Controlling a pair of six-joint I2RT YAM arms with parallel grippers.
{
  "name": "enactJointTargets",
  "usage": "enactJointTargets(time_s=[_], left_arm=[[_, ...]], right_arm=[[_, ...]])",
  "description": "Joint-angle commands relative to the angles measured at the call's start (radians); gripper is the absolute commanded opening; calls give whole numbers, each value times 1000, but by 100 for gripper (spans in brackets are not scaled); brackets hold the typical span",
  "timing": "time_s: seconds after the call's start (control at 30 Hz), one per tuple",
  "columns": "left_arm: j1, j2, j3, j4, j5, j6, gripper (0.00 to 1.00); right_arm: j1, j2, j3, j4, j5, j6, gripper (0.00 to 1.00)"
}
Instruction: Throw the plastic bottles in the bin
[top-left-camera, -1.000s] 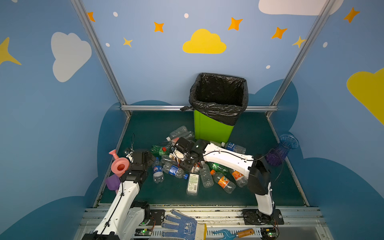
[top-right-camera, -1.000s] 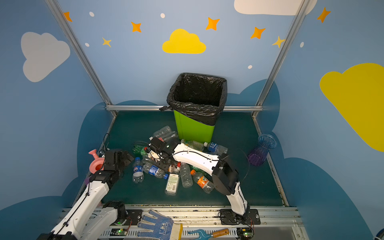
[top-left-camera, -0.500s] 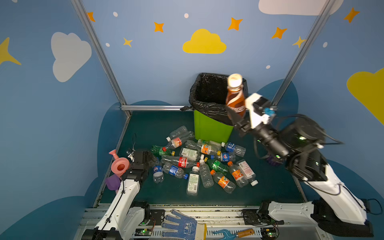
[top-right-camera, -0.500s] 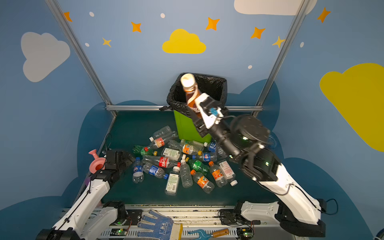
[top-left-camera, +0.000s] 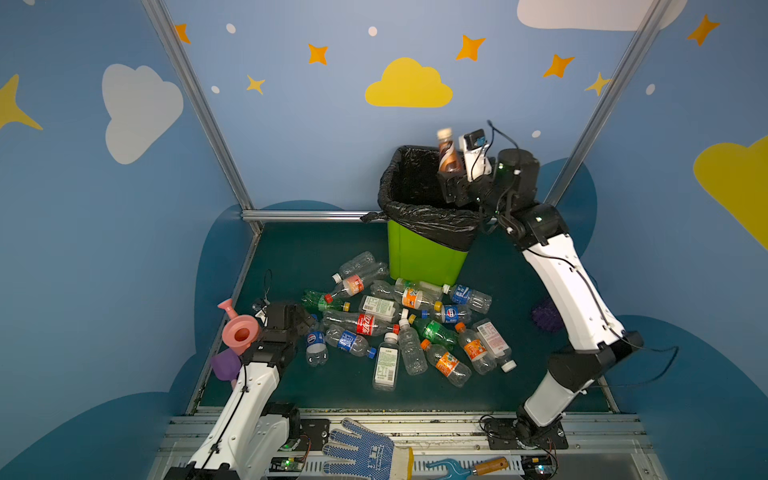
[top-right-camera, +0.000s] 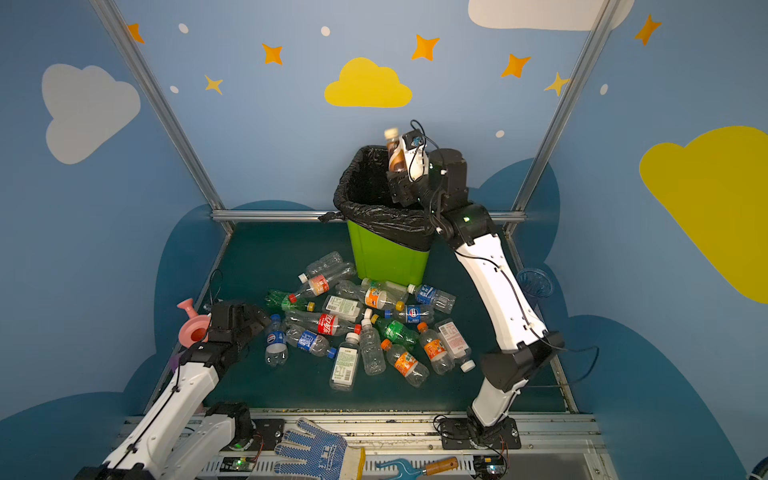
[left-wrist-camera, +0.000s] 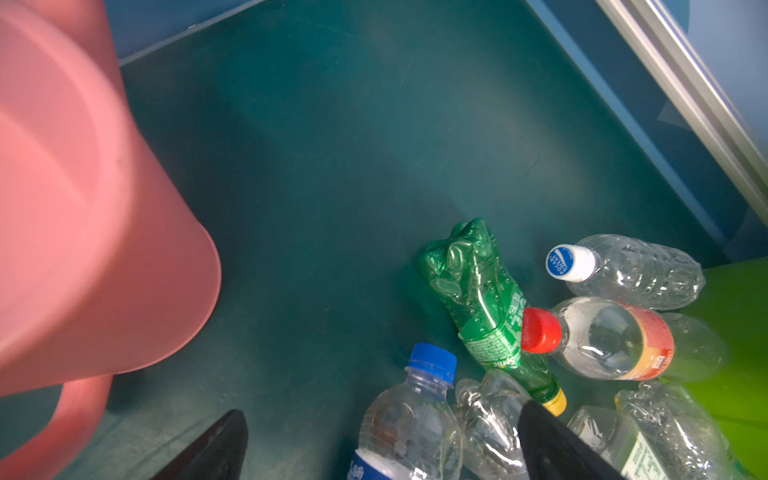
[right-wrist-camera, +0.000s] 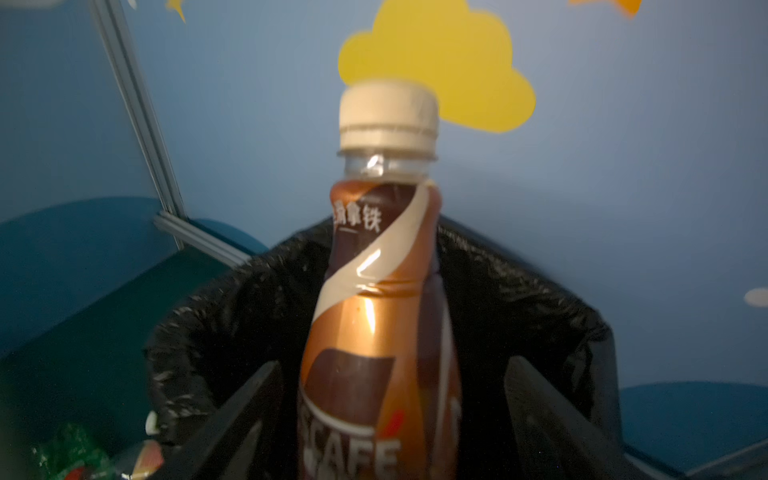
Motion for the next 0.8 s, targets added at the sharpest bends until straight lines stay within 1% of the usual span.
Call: enactJointTargets(time_s=[0.0,0.07,0.2,0.37,0.5,0.57,0.63,0.77], left_arm=[[-3,-33,-6,-56,0,-12,100],[-6,-45,-13,-61,2,-18,100],[-21,-41,-16,-87,-5,-18,100],[-49,-30,-25,-90,8,-8,100],[-79,3,-21,-91,8,10,98],[-87,25,-15,-92,15,20,96],[-93,45,-13,-91,34,26,91],[-108,59,-27,-94,53,24,82]], right_arm=[[-13,-192,-48,89,-24,79,90],[-21,-251,-95,141,-14,93,90],[-28,-351,-202,184,-8,99,91],[-53,-481,-424,259,41,130,94],[-112,-587,-637,290,41,216,95],[-150,-633,-730,297,32,268,95],[-192,-673,-816,294,8,320,95],[-247,-726,-932,273,-23,371,95]])
